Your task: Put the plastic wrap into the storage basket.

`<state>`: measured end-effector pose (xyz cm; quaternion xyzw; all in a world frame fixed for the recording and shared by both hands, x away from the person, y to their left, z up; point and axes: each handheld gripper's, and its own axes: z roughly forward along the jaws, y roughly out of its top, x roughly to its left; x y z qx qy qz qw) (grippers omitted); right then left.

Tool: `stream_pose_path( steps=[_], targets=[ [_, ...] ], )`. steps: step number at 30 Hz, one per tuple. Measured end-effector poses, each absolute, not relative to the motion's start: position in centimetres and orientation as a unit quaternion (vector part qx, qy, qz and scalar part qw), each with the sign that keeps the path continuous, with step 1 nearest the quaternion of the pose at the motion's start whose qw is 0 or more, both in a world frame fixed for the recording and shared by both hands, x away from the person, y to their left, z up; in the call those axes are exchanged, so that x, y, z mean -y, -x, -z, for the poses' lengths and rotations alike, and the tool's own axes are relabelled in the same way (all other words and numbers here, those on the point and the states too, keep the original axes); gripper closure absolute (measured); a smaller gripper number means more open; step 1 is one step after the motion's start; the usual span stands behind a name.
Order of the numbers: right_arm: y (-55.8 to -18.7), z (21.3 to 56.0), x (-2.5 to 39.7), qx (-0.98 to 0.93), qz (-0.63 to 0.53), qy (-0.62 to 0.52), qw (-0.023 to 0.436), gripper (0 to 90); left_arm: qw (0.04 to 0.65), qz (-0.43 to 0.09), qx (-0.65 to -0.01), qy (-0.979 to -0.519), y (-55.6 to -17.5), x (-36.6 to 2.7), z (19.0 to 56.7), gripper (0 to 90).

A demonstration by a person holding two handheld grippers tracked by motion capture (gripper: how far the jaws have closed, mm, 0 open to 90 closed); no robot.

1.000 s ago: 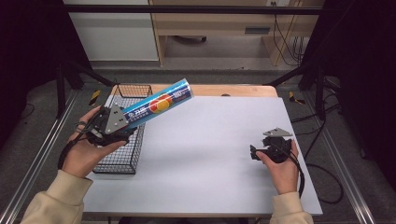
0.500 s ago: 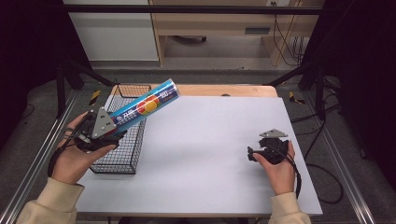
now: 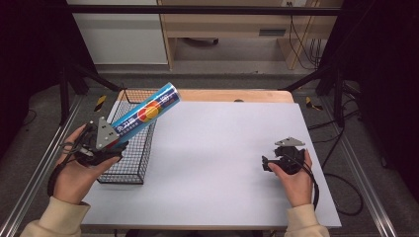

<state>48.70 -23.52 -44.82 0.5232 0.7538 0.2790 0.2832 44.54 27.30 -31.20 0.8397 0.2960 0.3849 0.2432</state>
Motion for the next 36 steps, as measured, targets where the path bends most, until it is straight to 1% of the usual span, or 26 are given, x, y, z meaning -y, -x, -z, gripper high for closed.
stream_pose_path(
  steps=[5,11,23,36],
  targets=[
    [-48.7,44.8,23.6,-0.752,-0.284,-0.524,0.282,6.8,0.246,-0.384,-0.314,-0.833,-44.6,-27.7,31.2,29.9],
    [-48.6,44.7,23.8,-0.749,-0.287,-0.526,0.282,6.8,0.229,-0.378,-0.329,-0.834,-44.5,-28.0,31.2,30.0],
    [-48.6,44.6,23.7,-0.747,-0.291,-0.525,0.284,7.0,0.214,-0.365,-0.373,-0.826,-44.4,-28.6,32.0,30.2],
    [-48.6,44.5,23.6,-0.749,-0.295,-0.523,0.28,7.3,0.184,-0.358,-0.398,-0.824,-45.0,-28.5,32.6,30.5]
  ],
)
